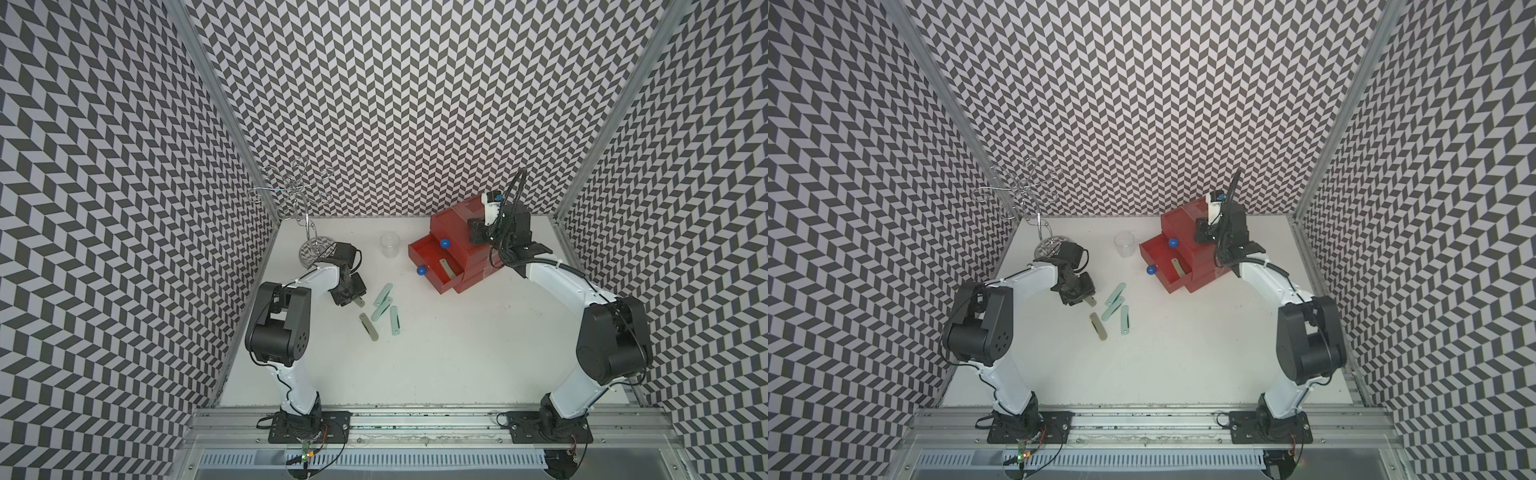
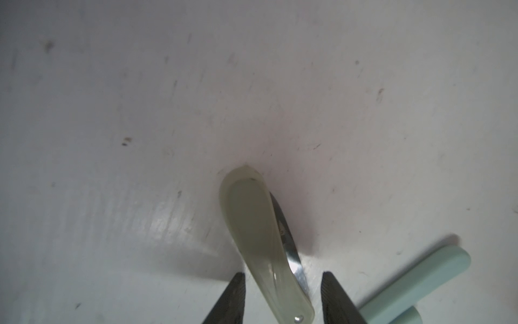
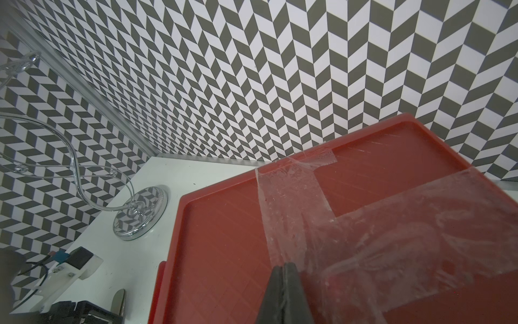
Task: Place the fruit knives into the drawer by color
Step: Pick up the fruit knife from the center of the board.
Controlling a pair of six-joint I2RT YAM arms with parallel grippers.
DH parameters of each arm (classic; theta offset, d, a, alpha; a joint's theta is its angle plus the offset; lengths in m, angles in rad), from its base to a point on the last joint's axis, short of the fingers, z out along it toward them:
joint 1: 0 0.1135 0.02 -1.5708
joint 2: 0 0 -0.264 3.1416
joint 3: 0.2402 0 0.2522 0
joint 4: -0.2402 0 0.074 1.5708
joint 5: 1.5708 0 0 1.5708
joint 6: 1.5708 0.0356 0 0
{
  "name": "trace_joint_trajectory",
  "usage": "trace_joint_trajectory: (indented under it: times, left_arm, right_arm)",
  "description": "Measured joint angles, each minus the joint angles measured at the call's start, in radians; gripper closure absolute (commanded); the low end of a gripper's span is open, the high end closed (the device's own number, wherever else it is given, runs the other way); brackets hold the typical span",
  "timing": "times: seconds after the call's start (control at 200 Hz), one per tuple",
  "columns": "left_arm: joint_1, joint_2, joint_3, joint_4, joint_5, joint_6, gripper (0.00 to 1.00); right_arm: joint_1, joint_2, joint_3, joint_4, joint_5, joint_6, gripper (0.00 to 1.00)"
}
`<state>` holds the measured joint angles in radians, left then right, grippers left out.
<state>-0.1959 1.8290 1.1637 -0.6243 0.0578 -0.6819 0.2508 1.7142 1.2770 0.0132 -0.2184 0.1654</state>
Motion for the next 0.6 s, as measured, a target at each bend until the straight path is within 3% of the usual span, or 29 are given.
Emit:
trace_joint_trajectory:
  times: [0.596]
  left_arm:
    - [0.000, 0.107, 0.152, -0.122, -0.066, -0.015, 0.53]
  right_arm:
    - [0.000, 0.000, -0.003, 0.005, 0.000, 0.000, 1.00]
